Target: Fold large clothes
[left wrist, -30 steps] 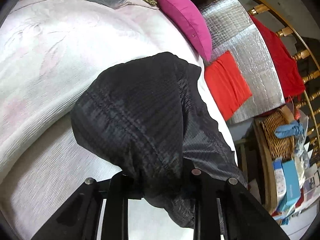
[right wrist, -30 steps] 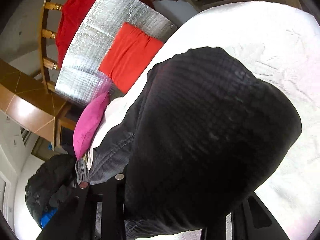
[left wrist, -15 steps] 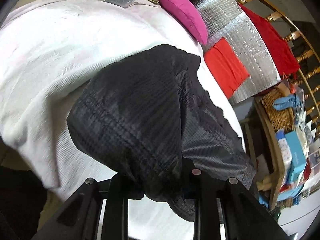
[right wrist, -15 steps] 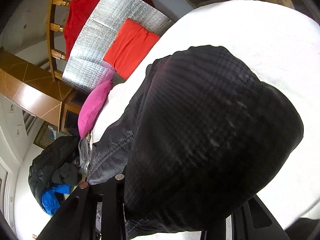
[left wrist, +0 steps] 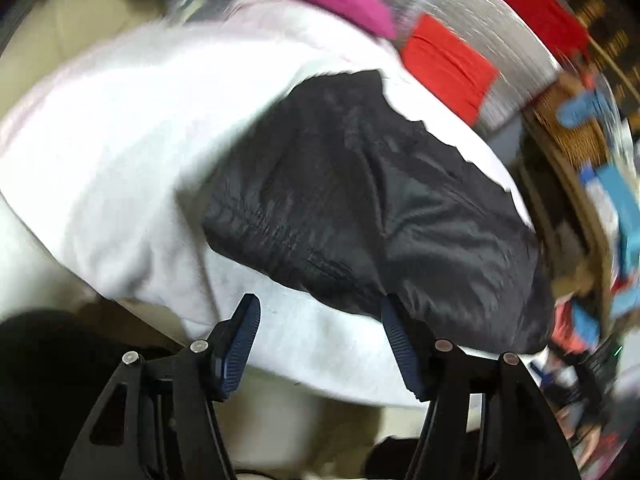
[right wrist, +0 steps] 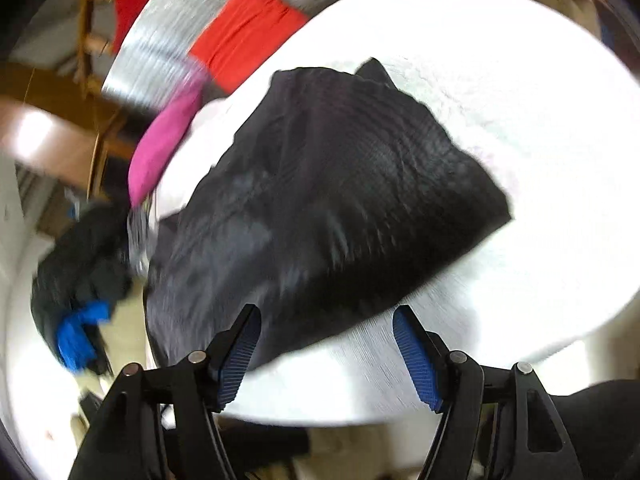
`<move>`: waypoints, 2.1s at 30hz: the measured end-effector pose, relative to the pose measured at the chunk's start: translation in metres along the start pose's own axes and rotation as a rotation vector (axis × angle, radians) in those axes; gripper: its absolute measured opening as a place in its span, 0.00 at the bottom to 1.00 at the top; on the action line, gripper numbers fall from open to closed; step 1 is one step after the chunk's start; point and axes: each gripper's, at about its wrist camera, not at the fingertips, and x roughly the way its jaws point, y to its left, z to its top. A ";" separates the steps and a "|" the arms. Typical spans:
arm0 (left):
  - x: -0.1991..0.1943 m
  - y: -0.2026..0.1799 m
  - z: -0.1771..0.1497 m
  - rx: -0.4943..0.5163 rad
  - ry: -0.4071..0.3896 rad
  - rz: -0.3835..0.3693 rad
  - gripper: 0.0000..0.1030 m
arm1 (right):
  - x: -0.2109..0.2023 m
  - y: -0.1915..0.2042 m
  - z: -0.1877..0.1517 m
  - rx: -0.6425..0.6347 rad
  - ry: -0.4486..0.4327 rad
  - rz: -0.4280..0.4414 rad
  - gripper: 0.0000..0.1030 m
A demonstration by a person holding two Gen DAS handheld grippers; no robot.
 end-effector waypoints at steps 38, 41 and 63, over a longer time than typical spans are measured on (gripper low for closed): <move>0.132 -0.134 0.141 0.482 0.015 -0.004 0.09 | 0.152 0.174 0.116 -0.766 -0.038 -0.370 0.16; 0.129 -0.135 0.156 0.454 -0.040 -0.005 0.09 | 0.145 0.178 0.133 -0.715 -0.107 -0.334 0.16; 0.139 -0.145 0.178 0.447 -0.187 0.183 0.05 | 0.144 0.135 0.179 -0.470 -0.063 -0.171 0.59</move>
